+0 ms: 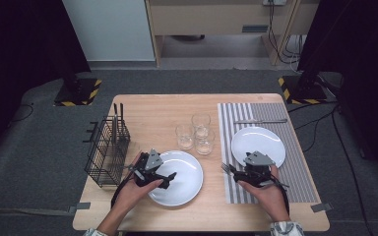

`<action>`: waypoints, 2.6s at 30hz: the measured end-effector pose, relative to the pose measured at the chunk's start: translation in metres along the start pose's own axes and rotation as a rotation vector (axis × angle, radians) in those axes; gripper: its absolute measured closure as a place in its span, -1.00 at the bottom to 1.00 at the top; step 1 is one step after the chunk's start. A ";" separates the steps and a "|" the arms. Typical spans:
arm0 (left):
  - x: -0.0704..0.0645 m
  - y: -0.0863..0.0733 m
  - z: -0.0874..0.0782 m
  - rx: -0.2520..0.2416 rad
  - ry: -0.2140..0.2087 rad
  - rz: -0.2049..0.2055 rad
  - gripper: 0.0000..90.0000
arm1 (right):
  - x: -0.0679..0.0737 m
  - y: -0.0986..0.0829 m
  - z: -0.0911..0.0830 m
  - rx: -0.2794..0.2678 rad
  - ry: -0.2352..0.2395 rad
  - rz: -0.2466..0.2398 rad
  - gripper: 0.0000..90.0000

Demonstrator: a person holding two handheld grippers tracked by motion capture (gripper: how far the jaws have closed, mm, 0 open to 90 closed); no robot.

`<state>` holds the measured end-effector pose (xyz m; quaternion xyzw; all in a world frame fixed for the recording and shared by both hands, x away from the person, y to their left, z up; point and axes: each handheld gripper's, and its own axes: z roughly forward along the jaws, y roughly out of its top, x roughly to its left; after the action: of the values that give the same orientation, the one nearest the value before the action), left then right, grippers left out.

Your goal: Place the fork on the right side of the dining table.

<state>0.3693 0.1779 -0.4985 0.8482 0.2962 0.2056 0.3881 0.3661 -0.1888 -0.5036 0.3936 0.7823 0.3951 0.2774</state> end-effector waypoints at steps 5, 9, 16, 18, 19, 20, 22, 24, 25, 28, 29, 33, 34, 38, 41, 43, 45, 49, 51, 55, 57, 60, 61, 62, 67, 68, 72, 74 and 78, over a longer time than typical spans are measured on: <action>-0.001 0.000 0.002 0.008 0.000 0.009 -0.90 | -0.006 -0.007 -0.012 -0.018 -0.058 0.049 -0.67; -0.002 -0.001 0.004 0.019 0.008 0.011 -0.92 | -0.010 -0.016 -0.022 -0.007 -0.095 0.087 -0.85; -0.003 -0.002 0.005 0.034 0.013 0.027 -0.92 | -0.017 -0.029 -0.042 0.005 -0.116 0.121 -0.85; -0.004 -0.002 0.006 0.038 0.016 0.030 -0.92 | -0.019 -0.030 -0.048 0.000 -0.129 0.122 -0.84; -0.004 -0.002 0.006 0.039 0.015 0.032 -0.92 | -0.021 -0.032 -0.051 0.001 -0.131 0.125 -0.84; -0.004 -0.002 0.006 0.038 0.014 0.032 -0.92 | -0.023 -0.033 -0.054 -0.005 -0.130 0.136 -0.84; -0.004 -0.002 0.006 0.039 0.014 0.033 -0.92 | -0.027 -0.038 -0.059 -0.008 -0.127 0.156 -0.84; -0.004 -0.002 0.006 0.040 0.013 0.032 -0.92 | -0.030 -0.042 -0.061 0.001 -0.124 0.169 -0.82; -0.004 -0.002 0.006 0.038 0.011 0.027 -0.92 | -0.032 -0.043 -0.061 0.006 -0.131 0.165 -0.79; -0.004 -0.002 0.005 0.031 0.009 0.020 -0.92 | -0.037 -0.050 -0.064 0.037 -0.164 0.185 -0.70; -0.003 -0.002 0.005 0.034 0.010 0.020 -0.92 | -0.037 -0.052 -0.064 0.041 -0.172 0.189 -0.68; -0.002 -0.002 0.005 0.037 0.013 0.020 -0.92 | -0.036 -0.057 -0.064 0.072 -0.189 0.174 -0.68; -0.002 -0.003 0.005 0.038 0.013 0.020 -0.92 | -0.036 -0.059 -0.064 0.075 -0.194 0.177 -0.68; -0.003 -0.003 0.006 0.048 0.014 0.026 -0.92 | -0.035 -0.062 -0.062 0.083 -0.210 0.155 -0.67; -0.003 -0.003 0.006 0.047 0.013 0.027 -0.92 | -0.033 -0.065 -0.059 0.107 -0.212 0.123 -0.67; -0.003 -0.003 0.006 0.049 0.013 0.027 -0.92 | -0.031 -0.067 -0.058 0.122 -0.212 0.111 -0.66; -0.003 -0.003 0.006 0.048 0.014 0.026 -0.92 | -0.031 -0.068 -0.057 0.129 -0.211 0.110 -0.66; -0.003 -0.003 0.006 0.042 0.011 0.026 -0.92 | -0.031 -0.070 -0.055 0.158 -0.200 0.104 -0.66; -0.003 -0.003 0.006 0.044 0.010 0.026 -0.92 | -0.031 -0.071 -0.053 0.177 -0.204 0.100 -0.66; -0.004 -0.003 0.006 0.046 0.008 0.031 -0.92 | -0.032 -0.072 -0.052 0.190 -0.198 0.114 -0.66; -0.004 -0.003 0.006 0.046 0.010 0.030 -0.92 | -0.034 -0.073 -0.052 0.196 -0.201 0.124 -0.65; -0.003 -0.003 0.006 0.045 0.008 0.029 -0.92 | -0.038 -0.074 -0.053 0.200 -0.210 0.146 -0.63; -0.003 -0.003 0.007 0.045 0.008 0.029 -0.92 | -0.040 -0.074 -0.053 0.206 -0.214 0.158 -0.62; -0.003 -0.003 0.007 0.046 0.007 0.030 -0.92 | -0.042 -0.074 -0.053 0.205 -0.221 0.169 -0.62; -0.005 -0.002 0.007 0.047 0.005 0.034 -0.92 | -0.051 -0.076 -0.052 0.203 -0.246 0.206 -0.58; -0.005 -0.002 0.008 0.048 0.005 0.035 -0.92 | -0.053 -0.076 -0.052 0.201 -0.246 0.212 -0.56; -0.005 -0.002 0.008 0.046 0.004 0.035 -0.92 | -0.053 -0.070 -0.057 0.151 -0.229 0.234 -0.39; -0.005 -0.002 0.008 0.047 0.006 0.035 -0.92 | -0.051 -0.065 -0.061 0.109 -0.222 0.232 -0.29; -0.004 -0.003 0.008 0.051 0.009 0.032 -0.92 | -0.053 -0.052 -0.059 0.043 -0.164 0.232 -0.30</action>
<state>0.3696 0.1723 -0.5056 0.8615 0.2892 0.2082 0.3618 0.3302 -0.2765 -0.5095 0.5184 0.7145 0.3741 0.2843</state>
